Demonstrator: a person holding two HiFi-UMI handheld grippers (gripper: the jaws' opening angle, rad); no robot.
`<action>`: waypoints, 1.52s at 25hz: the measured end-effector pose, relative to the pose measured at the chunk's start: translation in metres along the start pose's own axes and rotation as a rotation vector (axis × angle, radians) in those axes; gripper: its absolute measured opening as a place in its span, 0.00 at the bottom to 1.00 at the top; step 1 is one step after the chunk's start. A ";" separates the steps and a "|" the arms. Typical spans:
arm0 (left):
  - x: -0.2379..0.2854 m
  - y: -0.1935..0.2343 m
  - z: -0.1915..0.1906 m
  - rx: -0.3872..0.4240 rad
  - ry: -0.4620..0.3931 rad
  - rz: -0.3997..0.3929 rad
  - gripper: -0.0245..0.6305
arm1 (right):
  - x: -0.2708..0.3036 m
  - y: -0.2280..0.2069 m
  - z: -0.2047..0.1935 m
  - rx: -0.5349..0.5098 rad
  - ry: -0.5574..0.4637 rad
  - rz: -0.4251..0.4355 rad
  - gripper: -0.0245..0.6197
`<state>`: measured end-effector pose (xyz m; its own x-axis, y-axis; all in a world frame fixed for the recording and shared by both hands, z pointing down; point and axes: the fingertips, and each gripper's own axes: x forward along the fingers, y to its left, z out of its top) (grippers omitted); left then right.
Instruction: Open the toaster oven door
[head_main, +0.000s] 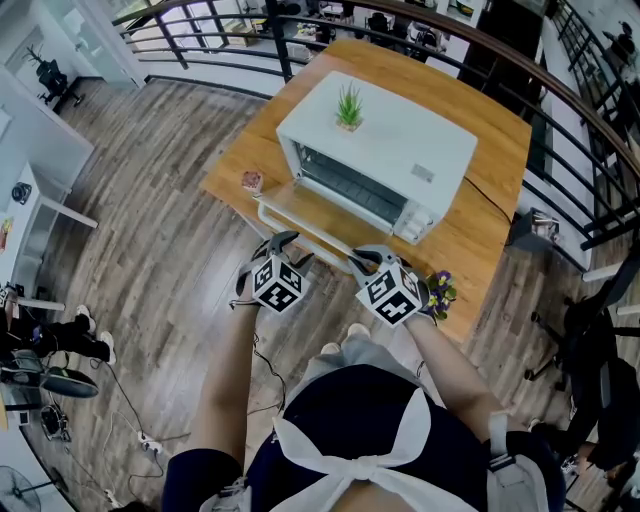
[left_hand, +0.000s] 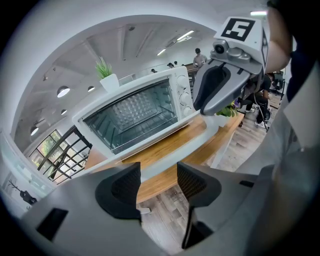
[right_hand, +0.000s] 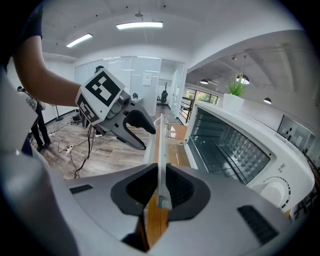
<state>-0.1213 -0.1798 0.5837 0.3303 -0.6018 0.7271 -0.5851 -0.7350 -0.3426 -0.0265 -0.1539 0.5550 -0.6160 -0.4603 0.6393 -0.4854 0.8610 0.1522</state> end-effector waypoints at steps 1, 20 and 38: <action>0.000 0.000 -0.001 -0.001 0.001 -0.001 0.38 | 0.000 0.001 0.000 -0.002 0.001 0.000 0.13; 0.003 -0.008 -0.013 -0.023 0.011 -0.028 0.38 | 0.007 0.013 -0.007 -0.052 0.020 0.005 0.14; 0.007 -0.015 -0.028 -0.087 0.008 -0.068 0.38 | 0.017 0.029 -0.017 -0.120 0.067 0.004 0.15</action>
<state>-0.1309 -0.1645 0.6106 0.3657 -0.5487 0.7518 -0.6236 -0.7441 -0.2397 -0.0403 -0.1328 0.5836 -0.5728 -0.4445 0.6887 -0.4029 0.8844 0.2357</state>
